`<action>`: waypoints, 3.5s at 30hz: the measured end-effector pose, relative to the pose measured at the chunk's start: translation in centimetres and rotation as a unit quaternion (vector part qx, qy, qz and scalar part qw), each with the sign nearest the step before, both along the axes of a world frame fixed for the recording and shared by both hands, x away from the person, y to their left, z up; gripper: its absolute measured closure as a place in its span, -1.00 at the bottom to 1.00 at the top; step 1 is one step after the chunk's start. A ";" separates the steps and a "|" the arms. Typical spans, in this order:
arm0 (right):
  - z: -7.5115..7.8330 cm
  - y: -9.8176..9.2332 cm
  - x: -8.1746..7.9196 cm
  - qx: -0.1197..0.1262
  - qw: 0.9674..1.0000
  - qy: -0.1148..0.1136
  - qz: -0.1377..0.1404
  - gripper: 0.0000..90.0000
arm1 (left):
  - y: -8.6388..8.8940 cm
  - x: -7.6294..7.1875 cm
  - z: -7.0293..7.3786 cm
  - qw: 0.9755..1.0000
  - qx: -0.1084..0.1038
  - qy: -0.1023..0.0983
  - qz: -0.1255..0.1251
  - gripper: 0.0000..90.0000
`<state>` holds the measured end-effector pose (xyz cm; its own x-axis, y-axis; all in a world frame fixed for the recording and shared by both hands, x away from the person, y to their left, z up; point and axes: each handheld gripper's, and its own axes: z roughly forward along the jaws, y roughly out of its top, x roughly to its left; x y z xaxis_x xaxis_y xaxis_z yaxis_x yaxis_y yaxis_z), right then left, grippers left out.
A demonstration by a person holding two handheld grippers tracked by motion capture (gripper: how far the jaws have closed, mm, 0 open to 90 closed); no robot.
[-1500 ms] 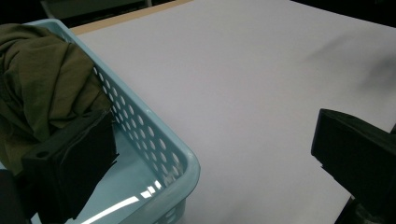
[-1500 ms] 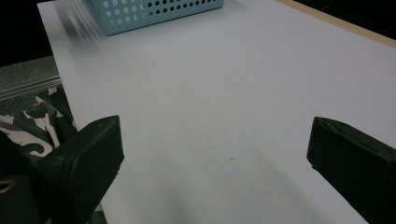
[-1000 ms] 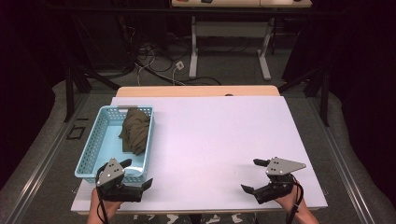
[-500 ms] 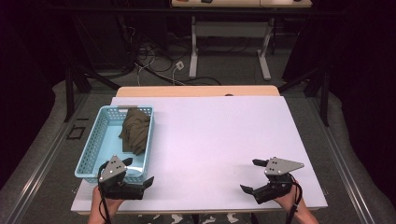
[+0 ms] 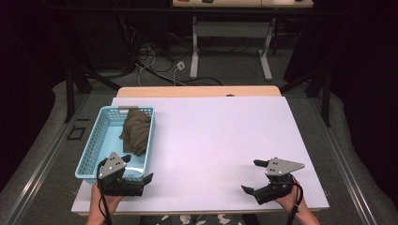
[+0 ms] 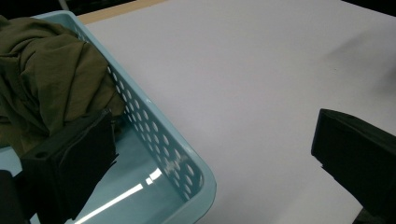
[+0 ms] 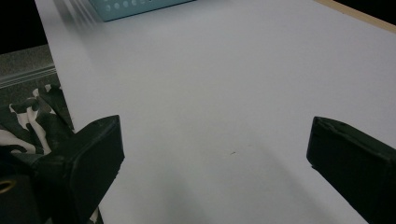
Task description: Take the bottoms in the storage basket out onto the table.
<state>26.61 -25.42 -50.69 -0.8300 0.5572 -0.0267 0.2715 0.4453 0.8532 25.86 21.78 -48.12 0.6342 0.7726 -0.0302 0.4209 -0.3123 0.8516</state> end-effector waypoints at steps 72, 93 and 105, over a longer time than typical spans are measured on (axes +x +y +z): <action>-0.2 0.8 -0.1 -0.022 1.000 0.003 0.006 -0.88 | 2.0 10.2 2.8 0.990 0.046 0.049 0.122 -0.99; -0.6 0.7 0.1 -0.022 1.000 0.021 0.005 -0.89 | 1.4 14.4 3.5 0.981 0.056 0.104 0.152 -1.00; -0.6 0.7 0.1 -0.021 1.000 0.021 0.002 -0.88 | 1.4 16.8 3.0 0.973 0.054 0.145 0.169 -1.00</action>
